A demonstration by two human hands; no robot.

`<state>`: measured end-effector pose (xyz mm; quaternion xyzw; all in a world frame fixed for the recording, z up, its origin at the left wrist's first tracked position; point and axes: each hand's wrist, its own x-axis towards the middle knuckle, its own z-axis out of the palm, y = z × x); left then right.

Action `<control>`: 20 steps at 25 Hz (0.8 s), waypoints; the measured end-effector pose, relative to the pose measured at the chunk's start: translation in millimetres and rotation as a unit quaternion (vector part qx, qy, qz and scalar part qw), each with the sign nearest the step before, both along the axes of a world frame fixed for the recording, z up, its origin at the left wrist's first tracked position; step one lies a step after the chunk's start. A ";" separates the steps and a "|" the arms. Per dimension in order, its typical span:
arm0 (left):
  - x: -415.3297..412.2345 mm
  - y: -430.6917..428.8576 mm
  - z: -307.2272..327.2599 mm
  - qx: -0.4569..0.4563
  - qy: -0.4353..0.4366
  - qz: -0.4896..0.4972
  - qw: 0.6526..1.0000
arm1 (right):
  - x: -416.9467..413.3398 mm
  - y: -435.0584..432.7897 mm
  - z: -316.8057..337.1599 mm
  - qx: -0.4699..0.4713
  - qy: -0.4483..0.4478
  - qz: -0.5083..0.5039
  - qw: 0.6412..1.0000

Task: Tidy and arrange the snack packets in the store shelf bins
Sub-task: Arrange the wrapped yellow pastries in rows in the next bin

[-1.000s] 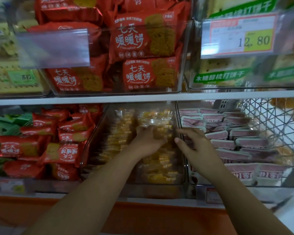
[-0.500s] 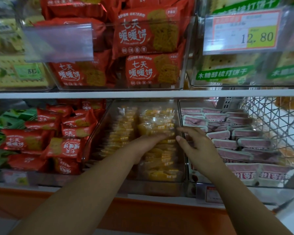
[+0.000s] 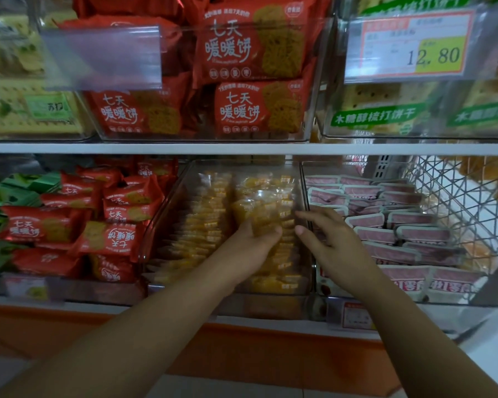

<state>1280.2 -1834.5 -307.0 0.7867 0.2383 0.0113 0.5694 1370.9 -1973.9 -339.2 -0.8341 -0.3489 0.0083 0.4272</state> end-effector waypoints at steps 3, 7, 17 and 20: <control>-10.3 -12.2 -8.0 0.002 -0.067 0.038 0.997 | -13.4 -12.7 5.4 -0.058 -0.009 0.058 0.997; -0.4 -18.4 -14.7 0.002 -0.108 0.066 0.992 | -17.7 -28.5 7.7 -0.132 -0.032 0.119 0.984; 22.2 10.5 -3.4 -0.002 -0.051 0.081 0.995 | -6.1 -8.6 27.7 -0.016 -0.033 0.069 0.997; 31.2 8.6 -3.2 -0.011 -0.030 0.076 0.997 | 26.9 26.4 40.3 -0.052 -0.099 0.072 0.991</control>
